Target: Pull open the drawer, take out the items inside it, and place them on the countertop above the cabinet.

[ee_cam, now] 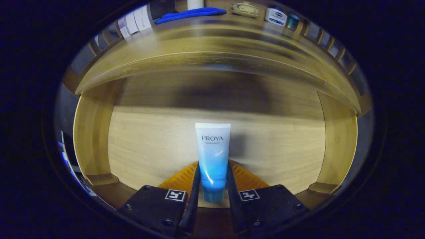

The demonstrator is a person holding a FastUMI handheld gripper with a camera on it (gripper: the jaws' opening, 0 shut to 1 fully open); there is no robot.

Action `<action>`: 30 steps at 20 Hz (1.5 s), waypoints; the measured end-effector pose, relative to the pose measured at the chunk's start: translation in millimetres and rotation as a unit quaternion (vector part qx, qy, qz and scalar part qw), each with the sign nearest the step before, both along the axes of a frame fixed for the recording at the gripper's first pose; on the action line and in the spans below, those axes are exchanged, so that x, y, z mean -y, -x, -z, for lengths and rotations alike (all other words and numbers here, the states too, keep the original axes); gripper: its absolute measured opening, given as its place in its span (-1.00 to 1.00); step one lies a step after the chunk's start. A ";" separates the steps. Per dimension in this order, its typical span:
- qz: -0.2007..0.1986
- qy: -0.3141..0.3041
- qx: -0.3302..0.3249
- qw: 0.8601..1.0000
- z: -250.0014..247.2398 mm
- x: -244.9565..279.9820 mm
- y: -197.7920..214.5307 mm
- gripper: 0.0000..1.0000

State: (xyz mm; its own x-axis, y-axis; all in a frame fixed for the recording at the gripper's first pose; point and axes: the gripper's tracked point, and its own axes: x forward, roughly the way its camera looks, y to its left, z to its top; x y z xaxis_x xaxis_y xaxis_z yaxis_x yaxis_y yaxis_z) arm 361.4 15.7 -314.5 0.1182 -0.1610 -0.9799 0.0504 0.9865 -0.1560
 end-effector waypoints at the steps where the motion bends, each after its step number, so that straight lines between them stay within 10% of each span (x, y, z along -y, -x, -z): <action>1: -0.004 -0.003 0.008 1.000 -3.5 -2.3 0.4 -0.12; 18: -0.054 -0.026 0.107 0.992 -139.6 -22.0 2.4 -0.17; 30: -0.014 -0.003 0.164 0.986 -194.0 -15.9 -94.4 -0.18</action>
